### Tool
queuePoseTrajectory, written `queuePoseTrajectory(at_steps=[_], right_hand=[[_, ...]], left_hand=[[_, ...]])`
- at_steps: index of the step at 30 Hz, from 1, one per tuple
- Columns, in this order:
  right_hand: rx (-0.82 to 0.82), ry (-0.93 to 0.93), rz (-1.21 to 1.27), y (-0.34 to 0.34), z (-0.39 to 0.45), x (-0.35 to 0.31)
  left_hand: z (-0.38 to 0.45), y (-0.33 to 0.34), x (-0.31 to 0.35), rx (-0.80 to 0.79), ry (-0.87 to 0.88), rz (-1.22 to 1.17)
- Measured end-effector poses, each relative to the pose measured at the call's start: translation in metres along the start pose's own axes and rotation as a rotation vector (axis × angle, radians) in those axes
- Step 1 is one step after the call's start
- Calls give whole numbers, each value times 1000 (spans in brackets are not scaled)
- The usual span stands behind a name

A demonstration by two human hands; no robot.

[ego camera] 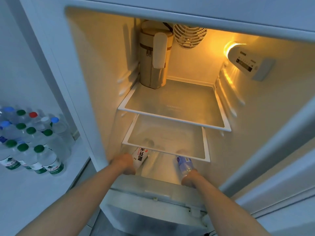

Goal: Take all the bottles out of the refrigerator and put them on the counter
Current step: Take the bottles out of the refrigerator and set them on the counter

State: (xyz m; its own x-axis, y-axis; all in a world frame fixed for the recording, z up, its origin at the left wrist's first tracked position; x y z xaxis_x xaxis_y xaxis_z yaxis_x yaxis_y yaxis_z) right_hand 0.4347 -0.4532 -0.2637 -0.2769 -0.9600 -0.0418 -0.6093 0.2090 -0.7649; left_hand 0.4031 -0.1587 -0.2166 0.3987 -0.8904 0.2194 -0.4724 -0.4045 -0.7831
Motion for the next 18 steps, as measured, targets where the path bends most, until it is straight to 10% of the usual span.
queuePoseTrajectory(at_steps=[18], right_hand=[[-61,17,141,-4,-7,-6]], left_hand=[[-24,-4,-1,189,106,-269]])
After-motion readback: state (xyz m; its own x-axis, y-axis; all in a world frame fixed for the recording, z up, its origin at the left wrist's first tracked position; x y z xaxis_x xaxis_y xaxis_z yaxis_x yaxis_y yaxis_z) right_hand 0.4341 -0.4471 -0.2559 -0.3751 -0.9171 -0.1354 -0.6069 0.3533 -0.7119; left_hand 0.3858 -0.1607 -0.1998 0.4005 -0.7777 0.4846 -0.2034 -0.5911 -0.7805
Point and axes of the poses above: each hand's wrist, its own z-axis towards the middle knuckle, its own y-axis out of the palm, x = y × z, the point moved 3 cm from there along z, towards the middle knuckle, and after that the axes turned 6 degrees about -z, right-handed, at the moved point
